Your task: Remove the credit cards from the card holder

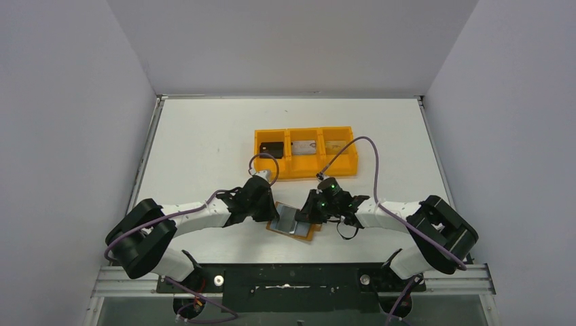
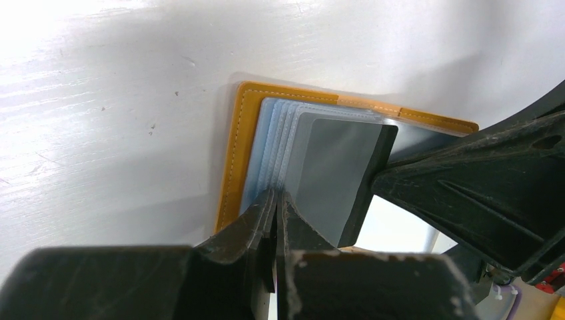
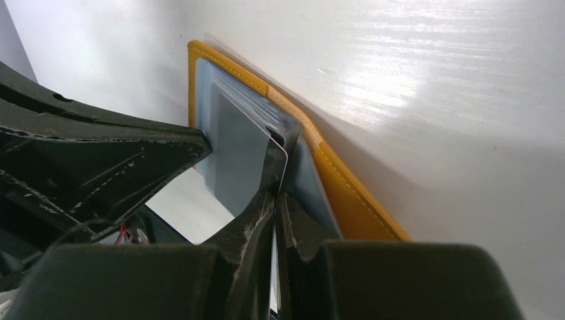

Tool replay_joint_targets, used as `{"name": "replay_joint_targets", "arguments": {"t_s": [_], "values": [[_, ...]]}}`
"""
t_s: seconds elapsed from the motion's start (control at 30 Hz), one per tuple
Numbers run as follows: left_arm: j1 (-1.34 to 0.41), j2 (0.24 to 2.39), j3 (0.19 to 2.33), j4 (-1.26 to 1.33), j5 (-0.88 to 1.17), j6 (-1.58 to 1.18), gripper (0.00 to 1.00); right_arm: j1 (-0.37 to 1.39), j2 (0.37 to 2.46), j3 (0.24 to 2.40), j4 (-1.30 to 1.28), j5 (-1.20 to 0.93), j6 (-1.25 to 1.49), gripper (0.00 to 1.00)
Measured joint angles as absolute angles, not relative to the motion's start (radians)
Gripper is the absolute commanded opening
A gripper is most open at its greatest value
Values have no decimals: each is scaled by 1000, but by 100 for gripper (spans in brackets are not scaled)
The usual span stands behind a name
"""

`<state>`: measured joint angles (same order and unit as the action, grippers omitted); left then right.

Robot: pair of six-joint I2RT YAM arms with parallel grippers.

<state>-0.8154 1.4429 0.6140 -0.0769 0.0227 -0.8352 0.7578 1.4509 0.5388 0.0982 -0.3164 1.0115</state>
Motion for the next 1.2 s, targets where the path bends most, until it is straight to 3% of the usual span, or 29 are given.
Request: {"name": "replay_joint_targets", "arguments": {"t_s": [0.2,0.47,0.6,0.87,1.2], "values": [[-815,1443,614,-78,23,-835,0,752,1451,540,65,-327,980,3],[-820,1416,614,-117,16,-825,28,751,1470,571,31,-307,958,3],[-831,1364,614,-161,0,-813,33,751,1497,614,-10,-283,910,3],[-837,1312,635,-108,23,-797,35,743,1533,686,-71,-257,787,3],[-837,1439,595,62,131,-815,30,739,1539,689,-68,-263,754,3]]}}
